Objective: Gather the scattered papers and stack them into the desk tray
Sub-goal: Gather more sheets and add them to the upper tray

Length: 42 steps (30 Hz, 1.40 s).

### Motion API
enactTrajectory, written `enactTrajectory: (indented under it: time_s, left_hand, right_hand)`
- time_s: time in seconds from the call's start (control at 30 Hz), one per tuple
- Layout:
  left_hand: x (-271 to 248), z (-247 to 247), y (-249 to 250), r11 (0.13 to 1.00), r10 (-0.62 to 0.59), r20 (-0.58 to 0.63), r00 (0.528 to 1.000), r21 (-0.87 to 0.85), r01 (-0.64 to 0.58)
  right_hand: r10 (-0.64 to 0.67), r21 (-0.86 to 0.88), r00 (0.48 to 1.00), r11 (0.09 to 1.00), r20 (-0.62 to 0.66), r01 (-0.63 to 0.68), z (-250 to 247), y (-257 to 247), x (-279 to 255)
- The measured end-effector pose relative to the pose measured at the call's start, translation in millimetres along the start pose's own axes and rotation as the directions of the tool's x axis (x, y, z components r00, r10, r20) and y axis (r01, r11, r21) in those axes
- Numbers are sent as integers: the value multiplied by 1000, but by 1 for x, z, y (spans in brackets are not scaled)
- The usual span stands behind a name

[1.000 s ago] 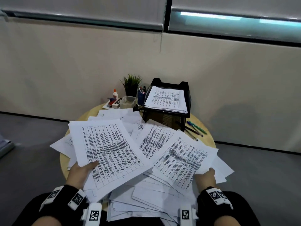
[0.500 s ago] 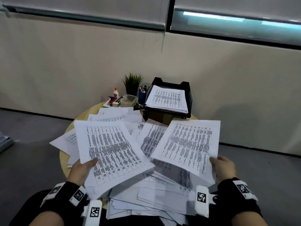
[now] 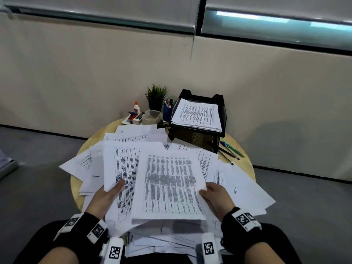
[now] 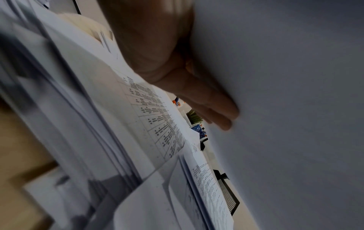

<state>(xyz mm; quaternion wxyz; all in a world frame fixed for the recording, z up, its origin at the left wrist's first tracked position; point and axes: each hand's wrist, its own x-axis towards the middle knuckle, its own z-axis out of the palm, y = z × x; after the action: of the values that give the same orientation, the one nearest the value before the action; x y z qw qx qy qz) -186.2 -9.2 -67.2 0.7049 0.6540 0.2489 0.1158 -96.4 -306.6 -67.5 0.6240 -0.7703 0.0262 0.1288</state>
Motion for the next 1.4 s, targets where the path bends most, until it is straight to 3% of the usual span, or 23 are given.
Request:
enactTrajectory:
  time_s: [0.17,0.3,0.4,0.5,0.67,0.77,0.87,0.9,1.0,1.17,1.37,1.4]
  left_hand:
    - [0,5,0,997,-7,33,999,-78,10]
    - [3,0,-6,998,-59,57,997,12,58]
    - [4,-5,-8,999,-47,-11,999,7,47]
    - [8,-9,-4,998,-27,-97,995,-63,21]
    - [19,-18,-8,998,-10,-199,980,-66,-4]
    - [18,-20,-9,1000,5,-267,964,-19,-10]
    - [16,-20,-7,1000,18,-303,953,-12,-23]
    - [17,-22,-6,1000,18,-309,951,-16,-24]
    - [16,-24,-5,1000,7,-313,950,-13,-12]
    - [12,-23,-2,1000,-10,-310,951,-21,4]
    - [9,-24,-2,1000,2,-333,943,-13,-7]
    - [10,-25,-4,1000,2,-335,942,-9,-5]
  right_hand:
    - [-50,-138,997,989,61,58,33,0,10]
    - [-100,-394,993,912,58,114,48,-15,2]
    - [43,-617,997,784,-64,-73,42,-12,12]
    - [253,-691,930,623,-266,-367,30,1,25]
    - [238,-772,907,475,-348,-422,41,5,31]
    - [314,-712,885,528,-343,-464,44,3,38]
    - [302,-512,907,752,-293,-415,42,10,45]
    - [294,-475,913,784,-283,-399,40,12,46]
    - [267,-405,931,844,-250,-351,24,19,45]
    - [193,-351,922,883,-335,-313,-18,16,40]
    - [190,-45,907,974,-377,-223,-71,17,30]
    - [160,-84,916,975,-367,-204,-80,14,24]
